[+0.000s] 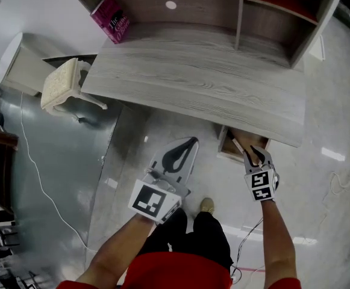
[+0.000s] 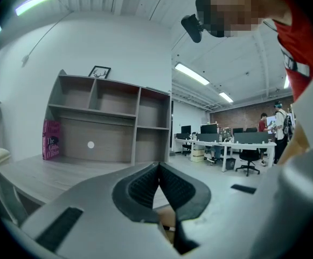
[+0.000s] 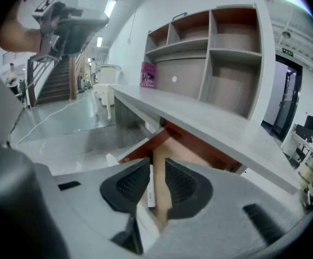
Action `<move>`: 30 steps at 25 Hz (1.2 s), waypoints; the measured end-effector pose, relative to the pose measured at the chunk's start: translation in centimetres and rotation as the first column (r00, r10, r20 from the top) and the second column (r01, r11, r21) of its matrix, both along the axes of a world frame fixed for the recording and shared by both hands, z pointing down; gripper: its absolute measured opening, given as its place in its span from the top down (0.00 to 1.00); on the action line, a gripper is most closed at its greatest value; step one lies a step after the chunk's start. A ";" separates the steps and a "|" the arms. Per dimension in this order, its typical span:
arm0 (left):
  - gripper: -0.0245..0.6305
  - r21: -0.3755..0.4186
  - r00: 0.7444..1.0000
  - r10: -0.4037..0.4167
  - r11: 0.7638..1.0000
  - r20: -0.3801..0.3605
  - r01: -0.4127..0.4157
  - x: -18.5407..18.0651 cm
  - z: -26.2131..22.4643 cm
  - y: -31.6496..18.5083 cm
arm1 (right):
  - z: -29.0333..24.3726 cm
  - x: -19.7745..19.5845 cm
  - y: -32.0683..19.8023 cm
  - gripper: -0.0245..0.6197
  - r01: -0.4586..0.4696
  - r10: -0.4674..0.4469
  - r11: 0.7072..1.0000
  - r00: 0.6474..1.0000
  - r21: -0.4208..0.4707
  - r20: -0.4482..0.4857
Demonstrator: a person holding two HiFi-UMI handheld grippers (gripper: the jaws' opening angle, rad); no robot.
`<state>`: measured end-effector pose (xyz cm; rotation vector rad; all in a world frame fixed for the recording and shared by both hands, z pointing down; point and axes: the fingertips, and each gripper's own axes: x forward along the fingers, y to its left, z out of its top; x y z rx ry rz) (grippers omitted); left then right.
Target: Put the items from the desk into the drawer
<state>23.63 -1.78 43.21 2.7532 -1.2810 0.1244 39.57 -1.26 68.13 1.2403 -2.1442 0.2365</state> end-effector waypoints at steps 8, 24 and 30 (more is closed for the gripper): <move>0.95 0.019 0.997 0.073 0.997 -0.007 -0.073 0.8 -1.2 1.5 | -10.4 -1.9 0.4 0.87 -0.079 0.049 0.983 0.983 0.167 0.176; 0.95 0.139 0.972 0.225 0.967 -0.060 -0.215 0.5 -9.9 6.0 | -34.2 -9.0 7.3 0.95 -0.171 -0.054 0.861 0.906 0.479 0.420; 0.95 0.176 0.958 0.271 0.952 -0.096 -0.252 -0.9 -12.8 7.7 | -38.1 -11.8 9.0 0.96 -0.186 -0.074 0.830 0.898 0.525 0.434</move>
